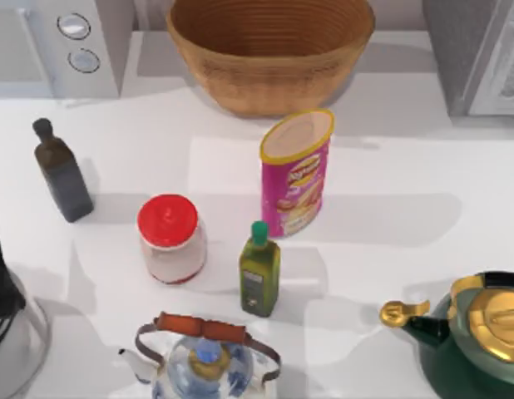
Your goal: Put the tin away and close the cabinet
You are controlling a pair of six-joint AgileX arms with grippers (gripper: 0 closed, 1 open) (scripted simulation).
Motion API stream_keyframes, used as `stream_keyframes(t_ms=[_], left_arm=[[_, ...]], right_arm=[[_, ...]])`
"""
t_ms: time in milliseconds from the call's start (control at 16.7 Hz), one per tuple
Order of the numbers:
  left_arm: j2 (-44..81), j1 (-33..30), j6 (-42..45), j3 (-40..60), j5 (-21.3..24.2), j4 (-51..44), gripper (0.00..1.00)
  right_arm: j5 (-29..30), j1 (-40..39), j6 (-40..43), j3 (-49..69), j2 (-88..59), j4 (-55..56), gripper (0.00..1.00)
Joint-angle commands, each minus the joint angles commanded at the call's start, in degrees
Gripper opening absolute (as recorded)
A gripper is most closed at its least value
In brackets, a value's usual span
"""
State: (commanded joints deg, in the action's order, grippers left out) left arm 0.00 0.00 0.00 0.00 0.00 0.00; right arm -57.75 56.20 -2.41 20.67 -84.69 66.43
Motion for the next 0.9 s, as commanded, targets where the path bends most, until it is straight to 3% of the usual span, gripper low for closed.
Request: stream_keyframes(t_ms=[600,900], left_arm=[[0.0,0.0,0.0,0.0,0.0,0.0,1.0],[0.0,0.0,0.0,0.0,0.0,0.0,1.0]], right_arm=[[-0.19,2.46,0.51,0.71,-3.92,1.95,1.0],[-1.17,3.53,1.02,11.47,-3.99,-9.46,1.0]])
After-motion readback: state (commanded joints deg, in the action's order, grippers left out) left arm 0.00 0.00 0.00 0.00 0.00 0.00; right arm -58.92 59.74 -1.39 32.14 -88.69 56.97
